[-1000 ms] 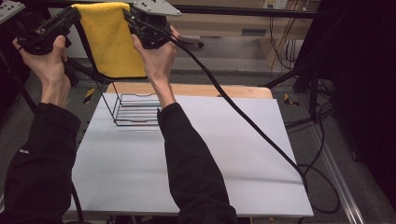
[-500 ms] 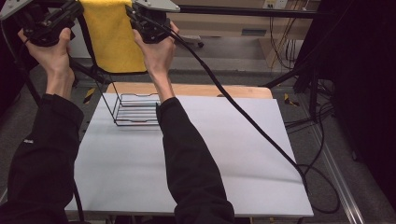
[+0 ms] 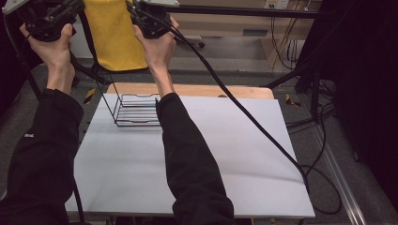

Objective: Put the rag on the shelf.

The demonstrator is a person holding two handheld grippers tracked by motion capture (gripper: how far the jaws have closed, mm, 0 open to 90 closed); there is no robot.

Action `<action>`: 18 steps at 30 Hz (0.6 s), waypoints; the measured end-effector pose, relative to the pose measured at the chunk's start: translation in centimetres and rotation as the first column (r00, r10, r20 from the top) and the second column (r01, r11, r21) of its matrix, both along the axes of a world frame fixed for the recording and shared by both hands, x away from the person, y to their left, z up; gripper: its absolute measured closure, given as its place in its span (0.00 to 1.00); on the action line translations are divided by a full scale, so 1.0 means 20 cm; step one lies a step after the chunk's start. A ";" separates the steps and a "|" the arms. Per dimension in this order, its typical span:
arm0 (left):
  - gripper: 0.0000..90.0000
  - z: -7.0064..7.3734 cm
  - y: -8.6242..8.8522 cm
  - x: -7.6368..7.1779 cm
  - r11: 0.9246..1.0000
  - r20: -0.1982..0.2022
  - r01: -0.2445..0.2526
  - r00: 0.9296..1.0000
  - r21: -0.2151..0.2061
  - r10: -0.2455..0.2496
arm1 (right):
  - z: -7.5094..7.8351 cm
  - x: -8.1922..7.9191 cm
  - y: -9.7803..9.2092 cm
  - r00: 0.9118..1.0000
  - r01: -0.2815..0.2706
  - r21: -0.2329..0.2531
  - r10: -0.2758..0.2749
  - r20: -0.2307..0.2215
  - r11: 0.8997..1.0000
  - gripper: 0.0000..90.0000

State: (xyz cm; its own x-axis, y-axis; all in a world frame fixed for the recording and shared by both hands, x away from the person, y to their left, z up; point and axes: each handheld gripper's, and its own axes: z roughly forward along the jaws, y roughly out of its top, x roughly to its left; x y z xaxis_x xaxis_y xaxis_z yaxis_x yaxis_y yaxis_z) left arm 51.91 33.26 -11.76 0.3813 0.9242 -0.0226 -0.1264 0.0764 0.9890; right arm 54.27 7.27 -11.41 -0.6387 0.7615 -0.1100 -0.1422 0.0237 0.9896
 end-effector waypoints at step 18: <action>0.88 -0.25 0.01 -0.02 0.997 -0.067 0.051 0.997 0.050 -0.048 | -0.21 -0.01 -0.03 0.998 -0.015 -0.053 0.012 -0.057 0.998 0.93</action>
